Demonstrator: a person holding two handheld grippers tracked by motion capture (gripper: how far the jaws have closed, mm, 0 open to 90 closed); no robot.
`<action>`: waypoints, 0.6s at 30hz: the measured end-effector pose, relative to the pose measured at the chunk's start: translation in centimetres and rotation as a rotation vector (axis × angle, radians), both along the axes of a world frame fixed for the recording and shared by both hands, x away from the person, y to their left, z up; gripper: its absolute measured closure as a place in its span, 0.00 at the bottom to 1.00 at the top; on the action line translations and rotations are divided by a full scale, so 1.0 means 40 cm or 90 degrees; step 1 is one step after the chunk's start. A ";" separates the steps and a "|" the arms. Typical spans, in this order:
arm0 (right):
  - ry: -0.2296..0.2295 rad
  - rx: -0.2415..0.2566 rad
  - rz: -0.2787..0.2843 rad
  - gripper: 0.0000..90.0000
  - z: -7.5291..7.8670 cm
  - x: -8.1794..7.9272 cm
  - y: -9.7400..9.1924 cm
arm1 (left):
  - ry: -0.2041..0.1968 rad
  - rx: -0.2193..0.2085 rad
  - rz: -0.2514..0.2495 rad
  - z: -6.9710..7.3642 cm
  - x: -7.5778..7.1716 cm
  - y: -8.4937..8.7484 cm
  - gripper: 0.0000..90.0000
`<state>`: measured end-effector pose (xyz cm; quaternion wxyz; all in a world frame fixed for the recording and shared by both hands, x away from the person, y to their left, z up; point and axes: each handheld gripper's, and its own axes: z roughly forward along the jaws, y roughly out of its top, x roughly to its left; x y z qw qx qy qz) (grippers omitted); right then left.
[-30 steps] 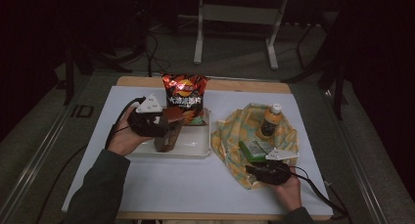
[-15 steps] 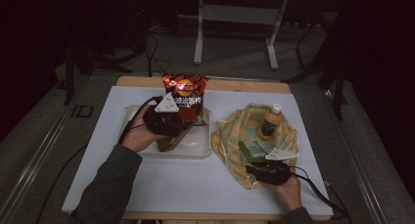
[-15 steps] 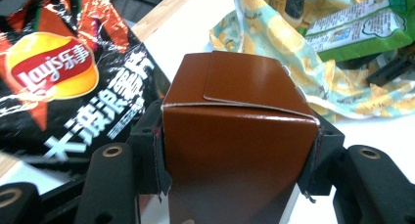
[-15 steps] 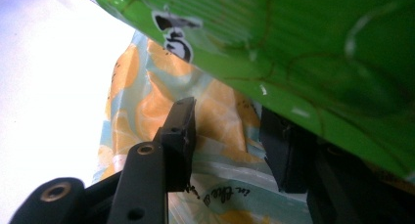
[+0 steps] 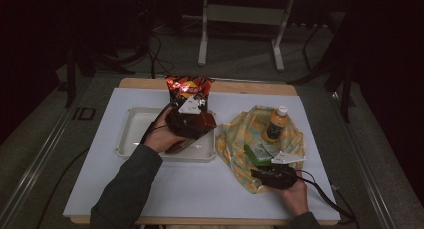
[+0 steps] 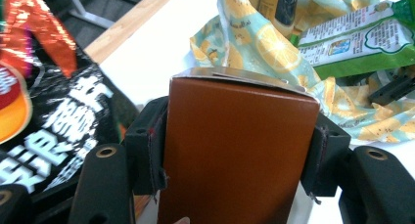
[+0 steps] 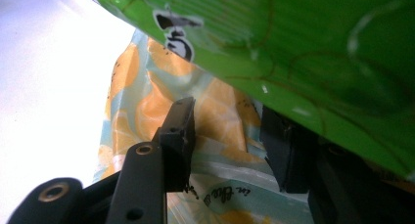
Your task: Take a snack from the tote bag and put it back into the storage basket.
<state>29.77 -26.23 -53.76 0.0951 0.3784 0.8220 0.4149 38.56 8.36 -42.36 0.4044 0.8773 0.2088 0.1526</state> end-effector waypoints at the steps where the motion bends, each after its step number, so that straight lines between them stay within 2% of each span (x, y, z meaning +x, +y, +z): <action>1: 0.000 0.000 0.000 0.63 0.000 0.000 0.000 | 0.004 0.003 -0.004 -0.004 0.003 -0.004 0.42; 6: 0.001 0.000 0.001 0.62 0.000 0.000 0.000 | 0.026 0.020 -0.022 -0.025 0.009 -0.017 0.42; 11: 0.001 0.000 0.001 0.62 0.000 0.000 0.000 | 0.048 0.021 -0.042 -0.044 0.006 -0.020 0.40; 16: 0.002 0.000 0.001 0.62 0.000 0.000 0.000 | 0.060 0.013 -0.048 -0.058 0.003 -0.017 0.39; 18: 0.001 0.000 0.002 0.62 0.000 0.000 0.000 | 0.065 0.018 -0.049 -0.062 0.002 -0.014 0.38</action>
